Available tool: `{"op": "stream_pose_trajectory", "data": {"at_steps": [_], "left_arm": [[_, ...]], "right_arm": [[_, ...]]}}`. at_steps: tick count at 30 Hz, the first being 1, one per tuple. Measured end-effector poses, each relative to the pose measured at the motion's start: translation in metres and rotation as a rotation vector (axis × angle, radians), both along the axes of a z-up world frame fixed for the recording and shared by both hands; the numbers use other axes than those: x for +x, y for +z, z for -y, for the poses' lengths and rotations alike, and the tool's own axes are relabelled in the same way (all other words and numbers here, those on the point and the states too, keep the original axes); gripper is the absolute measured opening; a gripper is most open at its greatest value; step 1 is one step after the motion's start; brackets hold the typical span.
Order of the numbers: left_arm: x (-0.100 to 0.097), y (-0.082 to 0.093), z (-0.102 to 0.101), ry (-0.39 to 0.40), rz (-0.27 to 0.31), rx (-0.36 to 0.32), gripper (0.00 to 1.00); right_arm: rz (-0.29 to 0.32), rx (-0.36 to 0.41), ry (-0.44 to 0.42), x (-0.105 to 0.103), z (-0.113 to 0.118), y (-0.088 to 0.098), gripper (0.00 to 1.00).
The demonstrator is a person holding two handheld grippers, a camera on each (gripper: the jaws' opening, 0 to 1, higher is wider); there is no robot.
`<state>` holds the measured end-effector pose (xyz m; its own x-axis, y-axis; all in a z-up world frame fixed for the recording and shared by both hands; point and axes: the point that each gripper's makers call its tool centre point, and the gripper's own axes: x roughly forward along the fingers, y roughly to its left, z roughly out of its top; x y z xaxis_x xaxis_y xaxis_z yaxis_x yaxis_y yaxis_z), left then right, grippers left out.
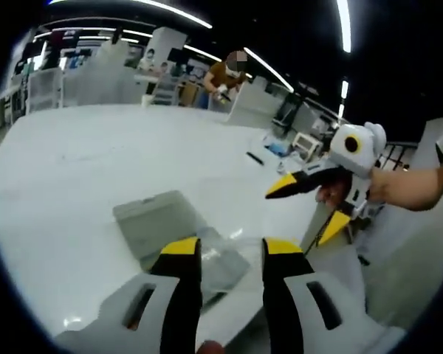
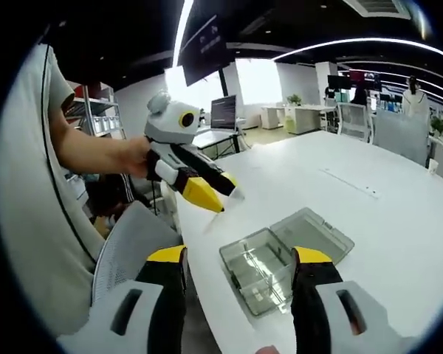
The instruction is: Insert the divider into the dual guide fixture by aligning both edges with the guide slots and pushing it downward to the bottom, including one-sided entry, uneven engagement, binding, and posture correction.
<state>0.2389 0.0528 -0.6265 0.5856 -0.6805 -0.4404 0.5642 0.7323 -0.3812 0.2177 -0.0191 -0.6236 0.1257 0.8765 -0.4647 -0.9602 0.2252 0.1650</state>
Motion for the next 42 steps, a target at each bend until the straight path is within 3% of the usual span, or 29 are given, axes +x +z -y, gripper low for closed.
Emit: {"op": "stream_pose_trajectory", "data": {"at_steps": [5, 16, 42], "left_arm": [[-0.002, 0.008, 0.007, -0.028, 0.045, -0.031, 0.28], [-0.005, 0.02, 0.02, -0.068, 0.087, -0.087, 0.28], [-0.015, 0.042, 0.044, -0.159, 0.133, -0.218, 0.28]], "right_arm": [[-0.018, 0.031, 0.007, -0.002, -0.003, 0.006, 0.54], [-0.051, 0.095, 0.018, -0.005, -0.008, 0.018, 0.55], [-0.092, 0.163, 0.055, -0.012, -0.018, 0.035, 0.59]]}}
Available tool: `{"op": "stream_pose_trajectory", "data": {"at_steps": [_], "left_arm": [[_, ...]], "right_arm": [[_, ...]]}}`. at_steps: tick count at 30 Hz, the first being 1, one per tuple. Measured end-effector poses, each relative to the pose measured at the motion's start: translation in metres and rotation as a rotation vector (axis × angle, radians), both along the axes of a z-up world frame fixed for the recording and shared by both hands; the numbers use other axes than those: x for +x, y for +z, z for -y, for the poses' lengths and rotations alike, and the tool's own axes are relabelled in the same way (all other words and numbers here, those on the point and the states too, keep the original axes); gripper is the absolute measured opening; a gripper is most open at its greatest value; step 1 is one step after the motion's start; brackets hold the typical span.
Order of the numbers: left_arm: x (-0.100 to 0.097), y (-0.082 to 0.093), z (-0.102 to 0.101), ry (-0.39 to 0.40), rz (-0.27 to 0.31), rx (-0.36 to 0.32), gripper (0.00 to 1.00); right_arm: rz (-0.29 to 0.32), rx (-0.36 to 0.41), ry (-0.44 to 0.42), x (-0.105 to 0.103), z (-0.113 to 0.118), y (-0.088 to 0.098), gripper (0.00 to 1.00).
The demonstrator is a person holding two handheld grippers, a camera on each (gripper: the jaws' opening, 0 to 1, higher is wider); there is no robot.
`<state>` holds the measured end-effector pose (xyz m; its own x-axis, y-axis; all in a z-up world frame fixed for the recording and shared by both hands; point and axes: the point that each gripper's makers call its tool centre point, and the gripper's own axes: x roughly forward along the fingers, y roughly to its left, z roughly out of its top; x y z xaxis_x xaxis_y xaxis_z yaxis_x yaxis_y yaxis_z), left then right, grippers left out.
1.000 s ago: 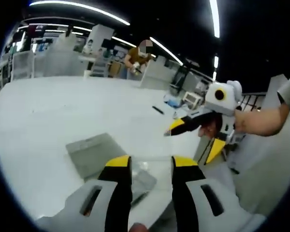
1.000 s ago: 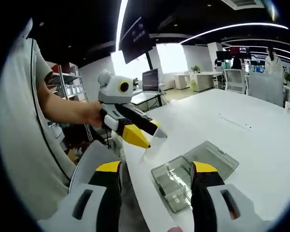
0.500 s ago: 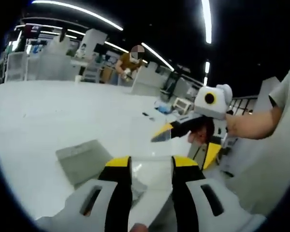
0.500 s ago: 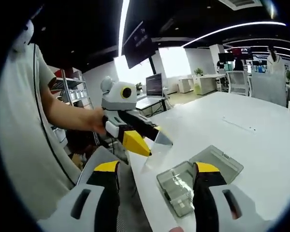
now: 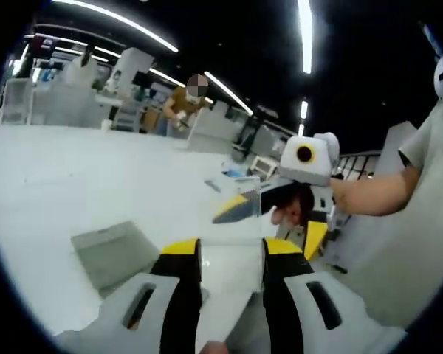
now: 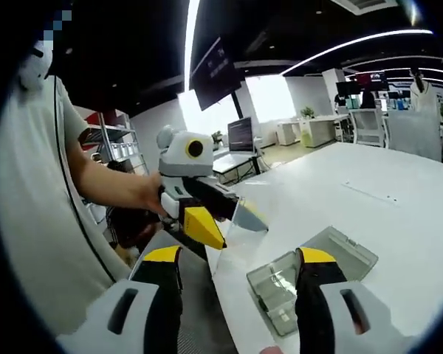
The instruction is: Insert the divider into the dual guide fixture by aligning both edges with the guide slots and pushing it downward to the bottom, including one-sided entry, uneven engagement, binding, and posture correction.
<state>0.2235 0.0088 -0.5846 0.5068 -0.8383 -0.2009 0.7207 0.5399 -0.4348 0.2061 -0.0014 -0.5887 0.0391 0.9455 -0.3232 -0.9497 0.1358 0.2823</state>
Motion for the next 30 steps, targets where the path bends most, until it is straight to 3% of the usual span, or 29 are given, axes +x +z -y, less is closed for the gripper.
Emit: {"op": "stream_pose_trajectory", "data": {"at_steps": [14, 30], "left_arm": [[-0.006, 0.001, 0.005, -0.036, -0.014, -0.055, 0.28], [-0.018, -0.008, 0.011, -0.095, -0.038, -0.075, 0.28]], "right_arm": [[-0.062, 0.089, 0.022, -0.003, -0.004, 0.016, 0.59], [-0.122, 0.139, 0.029, -0.004, -0.003, 0.018, 0.58]]}}
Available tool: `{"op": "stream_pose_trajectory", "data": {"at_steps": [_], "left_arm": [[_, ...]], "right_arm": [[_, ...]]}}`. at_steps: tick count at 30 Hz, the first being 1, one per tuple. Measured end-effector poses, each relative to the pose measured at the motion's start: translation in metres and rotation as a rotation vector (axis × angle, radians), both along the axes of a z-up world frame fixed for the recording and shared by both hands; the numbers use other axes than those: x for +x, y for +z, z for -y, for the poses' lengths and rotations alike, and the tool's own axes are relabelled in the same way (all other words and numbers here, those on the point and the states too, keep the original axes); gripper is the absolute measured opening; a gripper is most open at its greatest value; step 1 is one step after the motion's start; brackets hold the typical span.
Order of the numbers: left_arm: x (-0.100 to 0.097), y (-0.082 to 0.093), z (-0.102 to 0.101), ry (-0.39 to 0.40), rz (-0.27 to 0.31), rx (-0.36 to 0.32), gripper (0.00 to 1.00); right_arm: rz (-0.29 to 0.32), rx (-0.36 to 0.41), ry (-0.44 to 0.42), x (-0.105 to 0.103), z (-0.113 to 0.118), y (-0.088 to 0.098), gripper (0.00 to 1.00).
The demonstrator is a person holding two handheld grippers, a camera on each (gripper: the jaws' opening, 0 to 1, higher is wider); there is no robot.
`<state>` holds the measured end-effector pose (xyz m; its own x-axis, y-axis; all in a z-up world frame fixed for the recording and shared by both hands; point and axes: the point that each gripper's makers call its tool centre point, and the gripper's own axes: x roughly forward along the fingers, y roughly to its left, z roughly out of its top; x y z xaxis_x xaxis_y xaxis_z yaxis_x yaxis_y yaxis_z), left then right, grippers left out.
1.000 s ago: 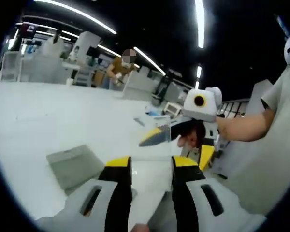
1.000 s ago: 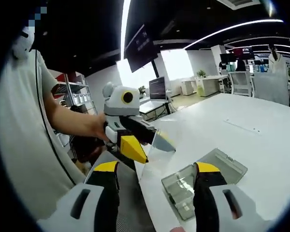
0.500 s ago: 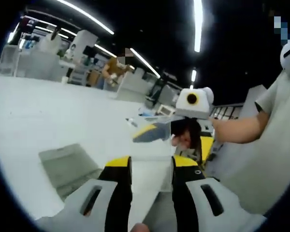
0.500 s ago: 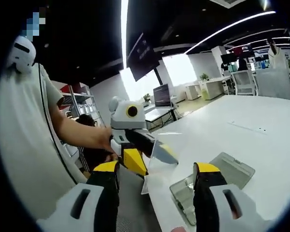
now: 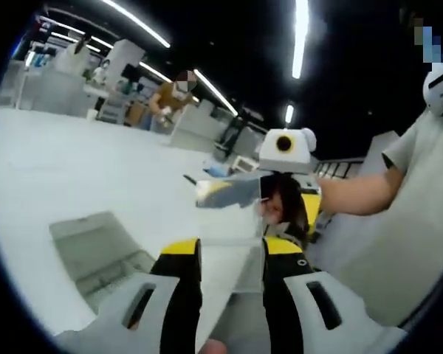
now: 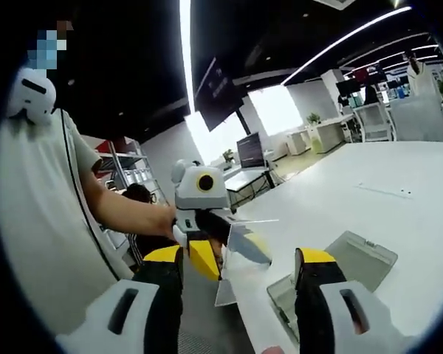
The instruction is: Insert the divider into the dual guide fixture by aligning both edges with the guide slots and pushing it downward to the bottom, including one-sided entry, uneven engagement, binding, and posture correction.
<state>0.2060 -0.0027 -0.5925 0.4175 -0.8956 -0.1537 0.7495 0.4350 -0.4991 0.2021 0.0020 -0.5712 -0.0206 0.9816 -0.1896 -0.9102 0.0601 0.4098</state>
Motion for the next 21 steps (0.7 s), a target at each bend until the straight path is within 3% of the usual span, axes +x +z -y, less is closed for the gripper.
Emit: {"op": "stream_pose_trajectory", "data": {"at_steps": [21], "left_arm": [[-0.016, -0.005, 0.01, -0.091, -0.021, -0.012, 0.29]], "right_arm": [[-0.084, 0.031, 0.031, -0.007, 0.0, -0.011, 0.5]]}}
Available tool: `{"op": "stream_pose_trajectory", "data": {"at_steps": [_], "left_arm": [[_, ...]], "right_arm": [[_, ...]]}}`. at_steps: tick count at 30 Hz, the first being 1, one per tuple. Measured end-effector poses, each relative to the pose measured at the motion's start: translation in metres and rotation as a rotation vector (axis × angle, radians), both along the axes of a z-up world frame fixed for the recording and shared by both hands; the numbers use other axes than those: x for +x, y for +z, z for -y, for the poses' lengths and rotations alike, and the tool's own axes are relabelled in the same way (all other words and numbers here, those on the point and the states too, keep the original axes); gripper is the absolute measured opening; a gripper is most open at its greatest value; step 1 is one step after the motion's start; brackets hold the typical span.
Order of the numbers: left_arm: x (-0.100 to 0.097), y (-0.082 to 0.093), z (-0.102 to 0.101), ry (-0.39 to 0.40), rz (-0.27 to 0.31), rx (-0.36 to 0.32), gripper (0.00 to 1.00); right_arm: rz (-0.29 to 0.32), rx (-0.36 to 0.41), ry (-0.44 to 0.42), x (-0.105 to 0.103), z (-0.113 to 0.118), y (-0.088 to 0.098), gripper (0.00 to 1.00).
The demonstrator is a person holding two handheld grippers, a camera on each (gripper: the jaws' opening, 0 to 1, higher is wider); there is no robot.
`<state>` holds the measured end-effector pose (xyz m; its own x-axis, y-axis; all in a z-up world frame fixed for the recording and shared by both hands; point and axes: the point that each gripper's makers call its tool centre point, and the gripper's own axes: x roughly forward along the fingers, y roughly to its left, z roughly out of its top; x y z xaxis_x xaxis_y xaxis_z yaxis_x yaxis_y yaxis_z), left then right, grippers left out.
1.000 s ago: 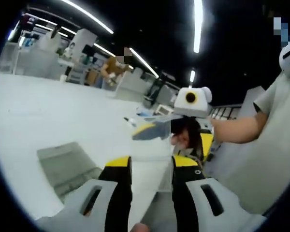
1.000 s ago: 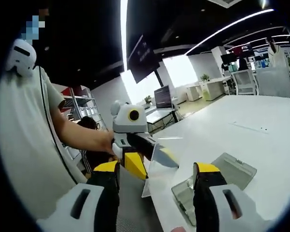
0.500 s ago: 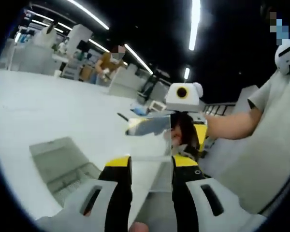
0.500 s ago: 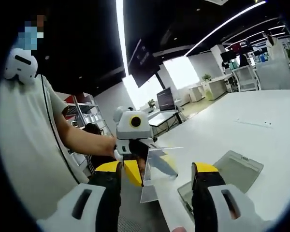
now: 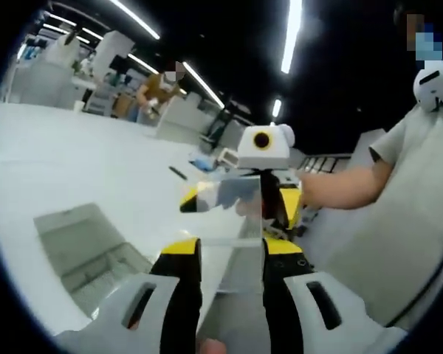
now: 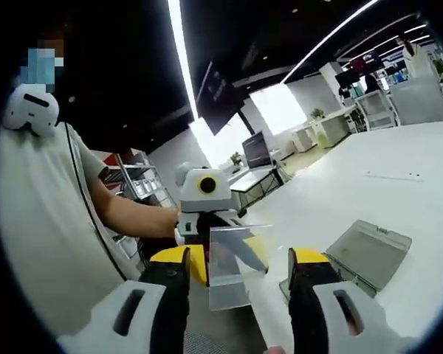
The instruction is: Insert the divider into the dual guide fixture by aligning both edges with the guide slots and pushing it downward to the bottom, including one-sided entry, uneven engagement, binding, and posture correction.
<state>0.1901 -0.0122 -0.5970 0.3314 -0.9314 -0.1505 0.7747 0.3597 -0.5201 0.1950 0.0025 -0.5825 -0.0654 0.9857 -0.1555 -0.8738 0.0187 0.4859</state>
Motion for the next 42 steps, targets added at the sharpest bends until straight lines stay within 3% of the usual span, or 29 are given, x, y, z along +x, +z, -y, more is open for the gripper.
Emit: {"op": "stream_pose_trajectory", "data": {"at_steps": [30, 42], "left_arm": [[-0.003, -0.0033, 0.0079, -0.029, -0.041, -0.054, 0.29], [-0.0035, -0.0052, 0.0073, -0.03, -0.076, -0.092, 0.29]], "right_arm": [[-0.101, 0.086, -0.012, 0.0019, 0.0012, 0.0022, 0.32], [-0.123, 0.11, -0.017, 0.0007, 0.0004, 0.0016, 0.31]]}}
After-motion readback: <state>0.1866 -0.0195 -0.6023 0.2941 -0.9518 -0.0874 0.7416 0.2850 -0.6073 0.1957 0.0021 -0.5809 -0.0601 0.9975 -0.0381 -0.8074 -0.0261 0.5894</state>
